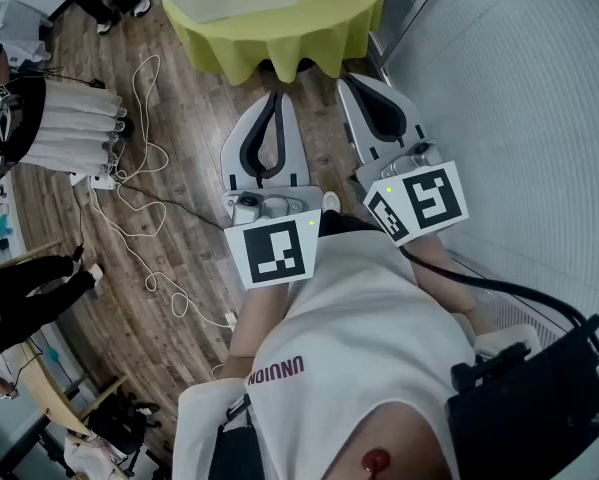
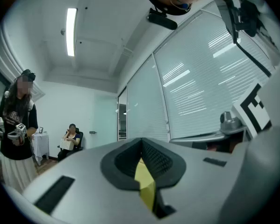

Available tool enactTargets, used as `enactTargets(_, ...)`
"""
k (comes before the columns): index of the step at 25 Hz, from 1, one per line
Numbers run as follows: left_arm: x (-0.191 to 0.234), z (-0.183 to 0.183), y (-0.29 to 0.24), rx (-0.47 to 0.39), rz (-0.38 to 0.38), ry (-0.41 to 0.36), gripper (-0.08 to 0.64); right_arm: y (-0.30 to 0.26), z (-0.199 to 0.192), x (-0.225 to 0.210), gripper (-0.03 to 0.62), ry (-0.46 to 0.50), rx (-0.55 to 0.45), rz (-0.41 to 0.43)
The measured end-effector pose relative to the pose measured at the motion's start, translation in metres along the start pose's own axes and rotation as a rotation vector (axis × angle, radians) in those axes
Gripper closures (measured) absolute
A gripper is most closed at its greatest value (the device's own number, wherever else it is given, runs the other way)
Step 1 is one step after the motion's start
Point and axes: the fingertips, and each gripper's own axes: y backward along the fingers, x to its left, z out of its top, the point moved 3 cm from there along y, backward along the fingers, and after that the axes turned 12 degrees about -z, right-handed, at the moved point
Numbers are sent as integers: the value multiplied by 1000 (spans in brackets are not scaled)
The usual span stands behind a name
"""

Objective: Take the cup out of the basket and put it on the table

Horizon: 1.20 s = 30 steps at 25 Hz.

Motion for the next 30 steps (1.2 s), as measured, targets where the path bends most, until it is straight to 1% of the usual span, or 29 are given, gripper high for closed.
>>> enactTargets(19, 10, -2, -2, -3, 17, 1, 548, -10, -2, 0, 574, -11, -7, -2)
enactTargets(30, 31, -2, -5, -11, 21, 7, 548, -29, -2, 8, 574, 0, -1, -11)
